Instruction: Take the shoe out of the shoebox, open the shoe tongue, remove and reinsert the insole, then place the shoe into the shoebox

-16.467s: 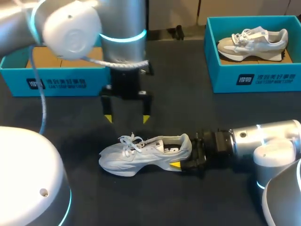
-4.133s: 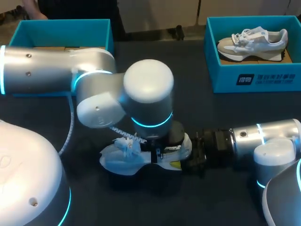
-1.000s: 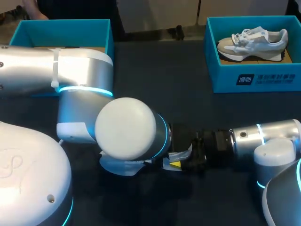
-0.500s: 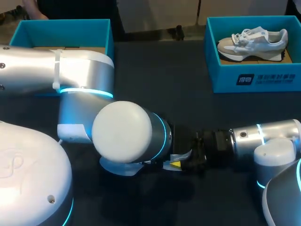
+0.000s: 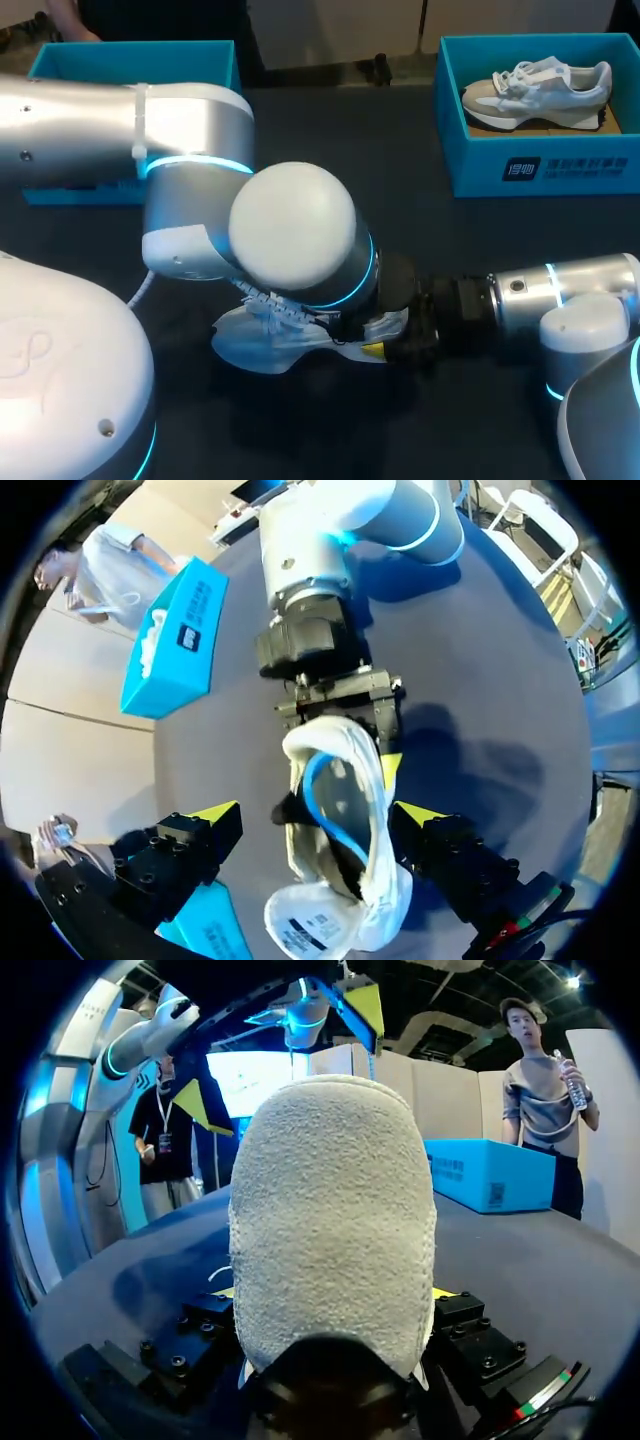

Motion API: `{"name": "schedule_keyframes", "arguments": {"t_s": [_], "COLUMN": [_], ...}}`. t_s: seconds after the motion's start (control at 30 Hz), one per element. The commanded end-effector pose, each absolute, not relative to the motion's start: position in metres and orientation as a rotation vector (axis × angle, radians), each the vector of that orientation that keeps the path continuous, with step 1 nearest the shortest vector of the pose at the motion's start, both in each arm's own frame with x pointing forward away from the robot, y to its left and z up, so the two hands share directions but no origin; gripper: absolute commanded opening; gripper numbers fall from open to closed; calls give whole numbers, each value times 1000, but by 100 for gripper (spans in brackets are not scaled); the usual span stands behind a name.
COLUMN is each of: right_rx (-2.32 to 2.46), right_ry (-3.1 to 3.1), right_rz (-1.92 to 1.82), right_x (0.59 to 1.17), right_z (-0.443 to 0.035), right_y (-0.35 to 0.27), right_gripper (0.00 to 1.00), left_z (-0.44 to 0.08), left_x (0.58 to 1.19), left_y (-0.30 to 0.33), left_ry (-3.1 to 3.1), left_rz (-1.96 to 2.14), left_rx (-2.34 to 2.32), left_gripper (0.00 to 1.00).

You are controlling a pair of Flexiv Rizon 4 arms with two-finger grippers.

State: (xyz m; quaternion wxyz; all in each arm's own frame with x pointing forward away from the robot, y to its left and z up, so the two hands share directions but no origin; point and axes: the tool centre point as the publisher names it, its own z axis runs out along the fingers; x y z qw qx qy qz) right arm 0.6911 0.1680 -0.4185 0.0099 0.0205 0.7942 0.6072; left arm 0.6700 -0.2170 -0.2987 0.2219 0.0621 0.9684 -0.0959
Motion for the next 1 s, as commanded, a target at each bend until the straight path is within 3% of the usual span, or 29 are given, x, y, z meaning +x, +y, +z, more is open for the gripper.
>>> {"name": "schedule_keyframes", "arguments": {"t_s": [0.03,0.37,0.47,0.53,0.73,1.0], "right_rx": [65,65,65,65,65,65], "right_ry": [2481,2481,2481,2481,2481,2481], "right_rz": [1890,1890,1890,1890,1890,1890], "right_x": [690,690,690,690,690,690], "right_z": [-419,-419,-419,-419,-419,-419], "right_y": [170,170,170,170,170,170], "right_gripper": [0,0,0,0,0,0], "left_z": [-303,-305,-305,-307,-315,-324], "left_x": [660,663,664,667,676,683], "left_y": [-215,-228,-231,-234,-239,-246], "left_ry": [2598,2487,2448,2422,2397,2399], "left_rz": [-336,-356,-368,-372,-346,-323], "left_rx": [190,289,311,329,335,326], "left_gripper": [100,94,78,73,76,63]}}
